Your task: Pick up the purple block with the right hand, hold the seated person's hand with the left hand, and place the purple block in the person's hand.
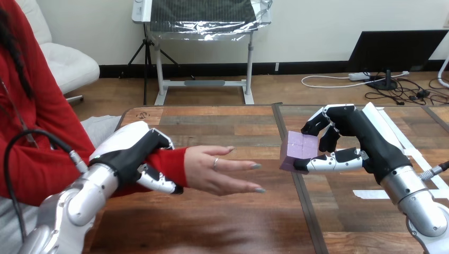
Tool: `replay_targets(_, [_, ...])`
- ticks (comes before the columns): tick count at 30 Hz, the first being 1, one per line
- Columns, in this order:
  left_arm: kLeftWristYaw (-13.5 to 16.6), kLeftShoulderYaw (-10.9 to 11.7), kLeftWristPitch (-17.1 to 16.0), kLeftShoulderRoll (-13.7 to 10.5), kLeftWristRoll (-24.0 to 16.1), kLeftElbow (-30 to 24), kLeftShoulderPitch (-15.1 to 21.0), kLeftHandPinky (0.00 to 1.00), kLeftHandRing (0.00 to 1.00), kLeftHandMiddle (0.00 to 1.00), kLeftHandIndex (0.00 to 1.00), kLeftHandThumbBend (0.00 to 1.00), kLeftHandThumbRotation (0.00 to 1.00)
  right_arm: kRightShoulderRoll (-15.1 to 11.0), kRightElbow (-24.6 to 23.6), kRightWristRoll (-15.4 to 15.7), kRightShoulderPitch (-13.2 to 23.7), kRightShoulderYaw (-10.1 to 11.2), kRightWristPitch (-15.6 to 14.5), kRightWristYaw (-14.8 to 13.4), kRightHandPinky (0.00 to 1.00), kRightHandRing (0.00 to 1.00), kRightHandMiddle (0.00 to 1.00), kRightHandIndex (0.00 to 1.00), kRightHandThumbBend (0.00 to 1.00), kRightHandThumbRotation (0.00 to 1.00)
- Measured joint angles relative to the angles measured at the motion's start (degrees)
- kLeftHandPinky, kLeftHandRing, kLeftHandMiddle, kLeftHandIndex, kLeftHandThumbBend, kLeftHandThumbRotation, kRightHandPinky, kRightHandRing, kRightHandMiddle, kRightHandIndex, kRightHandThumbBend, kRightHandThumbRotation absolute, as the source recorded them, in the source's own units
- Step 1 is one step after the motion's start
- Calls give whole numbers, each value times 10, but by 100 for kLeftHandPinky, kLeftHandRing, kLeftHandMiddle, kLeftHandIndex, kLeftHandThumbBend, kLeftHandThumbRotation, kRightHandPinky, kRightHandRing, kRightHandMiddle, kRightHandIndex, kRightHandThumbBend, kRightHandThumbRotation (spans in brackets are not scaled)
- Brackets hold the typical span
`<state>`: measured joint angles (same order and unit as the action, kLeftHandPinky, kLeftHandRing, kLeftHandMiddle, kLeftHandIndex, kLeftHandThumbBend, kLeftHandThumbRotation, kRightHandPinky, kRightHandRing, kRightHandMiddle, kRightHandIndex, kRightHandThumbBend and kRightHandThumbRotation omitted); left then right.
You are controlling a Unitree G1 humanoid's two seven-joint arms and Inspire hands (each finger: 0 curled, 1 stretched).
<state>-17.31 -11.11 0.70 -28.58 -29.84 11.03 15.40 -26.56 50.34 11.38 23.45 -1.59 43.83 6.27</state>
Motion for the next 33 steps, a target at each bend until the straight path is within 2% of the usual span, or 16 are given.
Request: replay_targets(33, [0,-11,0,60,0,32,49,18,25,33,37,66,0,19,0,0,0,-1,-2,0,27,32,37,43,79,0])
